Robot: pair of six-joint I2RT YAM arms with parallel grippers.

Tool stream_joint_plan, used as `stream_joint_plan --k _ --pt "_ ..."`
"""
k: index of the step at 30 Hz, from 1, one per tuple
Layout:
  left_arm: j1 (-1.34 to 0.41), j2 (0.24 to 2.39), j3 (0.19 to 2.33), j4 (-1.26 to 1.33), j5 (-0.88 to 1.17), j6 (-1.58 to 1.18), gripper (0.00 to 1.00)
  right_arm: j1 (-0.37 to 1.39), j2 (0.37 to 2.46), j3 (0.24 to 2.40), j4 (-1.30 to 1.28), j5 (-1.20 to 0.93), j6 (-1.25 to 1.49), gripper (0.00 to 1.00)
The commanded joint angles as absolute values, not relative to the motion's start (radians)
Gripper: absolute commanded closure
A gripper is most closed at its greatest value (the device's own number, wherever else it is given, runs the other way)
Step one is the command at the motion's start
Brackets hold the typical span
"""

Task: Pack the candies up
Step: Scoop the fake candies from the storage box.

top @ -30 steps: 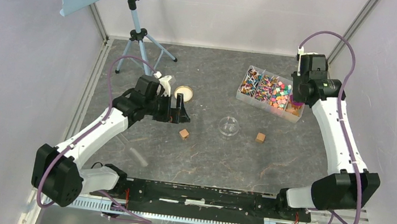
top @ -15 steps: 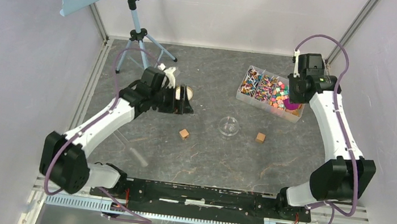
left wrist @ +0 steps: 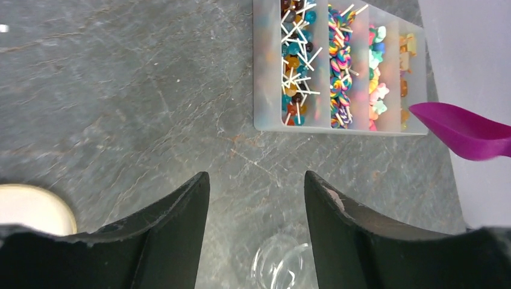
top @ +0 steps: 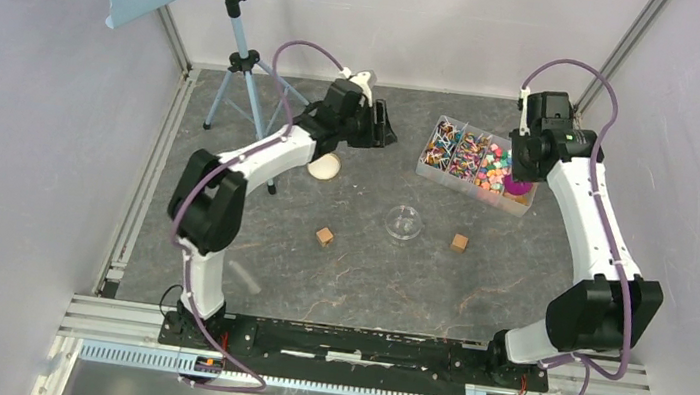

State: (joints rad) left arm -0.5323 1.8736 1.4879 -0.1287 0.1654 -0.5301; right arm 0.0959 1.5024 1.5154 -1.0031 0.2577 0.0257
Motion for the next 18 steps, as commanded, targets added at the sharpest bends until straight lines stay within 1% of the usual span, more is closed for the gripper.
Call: stream_joint_plan --k 1,4,6,8,13,18 --pt "-0.559 1.991 1.613 -0.048 0.124 -0.55 0.36 0.092 1.441 1.521 -0.985 0.226 0.039 1.0" --pt "-0.577 2.078 1.674 -0.007 0.126 -0.546 0.39 0.092 1.404 1.47 -0.97 0.247 0.035 1.0" --pt "-0.598 2.125 1.691 0.078 0.145 -0.554 0.41 0.09 1.398 1.456 -0.978 0.265 0.029 1.0" --pt "-0.621 2.173 1.724 0.103 0.147 -0.547 0.42 0.091 1.393 1.453 -0.991 0.288 0.026 1.0" --pt "-0.665 2.308 1.881 0.005 0.121 -0.552 0.43 0.092 1.372 1.444 -0.996 0.299 0.019 1.0" --pt "-0.675 2.374 1.937 -0.056 0.036 -0.555 0.48 0.092 1.357 1.422 -0.992 0.323 0.018 1.0"
